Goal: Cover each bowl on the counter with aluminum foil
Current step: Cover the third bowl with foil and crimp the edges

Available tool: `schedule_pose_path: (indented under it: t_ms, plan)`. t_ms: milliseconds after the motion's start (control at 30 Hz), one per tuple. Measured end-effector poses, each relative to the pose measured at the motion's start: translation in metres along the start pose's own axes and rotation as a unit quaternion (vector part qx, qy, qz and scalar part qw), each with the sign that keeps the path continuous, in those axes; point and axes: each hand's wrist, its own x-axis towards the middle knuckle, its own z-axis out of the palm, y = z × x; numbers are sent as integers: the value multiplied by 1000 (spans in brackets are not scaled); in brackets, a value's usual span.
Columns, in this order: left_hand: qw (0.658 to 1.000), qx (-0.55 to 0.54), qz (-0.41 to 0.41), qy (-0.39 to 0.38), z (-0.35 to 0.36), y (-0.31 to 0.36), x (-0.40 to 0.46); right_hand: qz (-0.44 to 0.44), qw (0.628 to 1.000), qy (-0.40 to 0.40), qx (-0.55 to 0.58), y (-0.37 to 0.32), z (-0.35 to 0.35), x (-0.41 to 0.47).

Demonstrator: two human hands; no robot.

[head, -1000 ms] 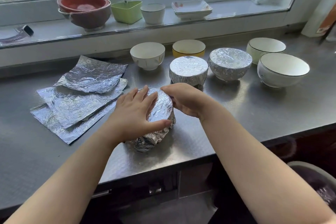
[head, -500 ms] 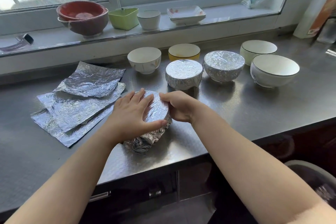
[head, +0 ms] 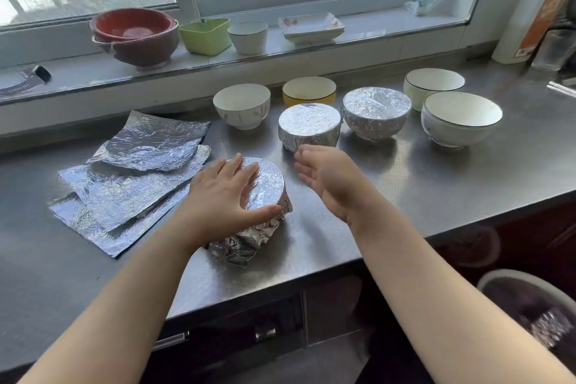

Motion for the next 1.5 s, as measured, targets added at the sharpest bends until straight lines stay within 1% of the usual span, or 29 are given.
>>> schedule_pose_path:
  t_ms: [33, 67, 133, 233, 333, 533, 800, 933, 1100, 1267, 1400, 1500]
  plan:
    - [1000, -1, -1, 3, 0, 0, 0, -19, 999, 4, -43, 3, 8, -8]
    - [1000, -3, -2, 6, 1, 0, 0, -46, 994, -12, -100, 9, 16, -16]
    - [1000, -7, -7, 14, 2, 1, 0, -98, 974, -38, -199, 22, 32, -29]
    - [1000, -12, -11, 20, 2, 2, 0, -140, 957, 0, -256, 32, 44, -35]
    - [1000, -8, -14, 17, 2, 1, 0, -153, 938, 17, -309, 36, 52, -31]
    - [1000, -5, -10, 16, 2, 2, -1, -114, 929, 25, -352, 25, 41, -16]
    - [1000, 12, -2, 20, 4, 1, 1, -98, 958, 12, -270, 25, 22, -1]
    - [1000, 10, -1, 24, 4, 1, 1, -103, 961, 16, -258, 28, 24, -1]
    - [1000, 8, -6, 25, 3, 1, 1, -111, 956, 26, -269, 32, 27, 3]
    - [1000, 2, -8, 20, 3, 0, 1, -80, 962, 10, -261, 31, 31, 1]
    - [1000, -2, -11, 24, 2, 0, 2, -33, 989, -12, -145, 38, 36, 3]
    - [1000, -14, -10, 20, 3, 0, 4, -6, 994, -20, -104, 39, 35, 3]
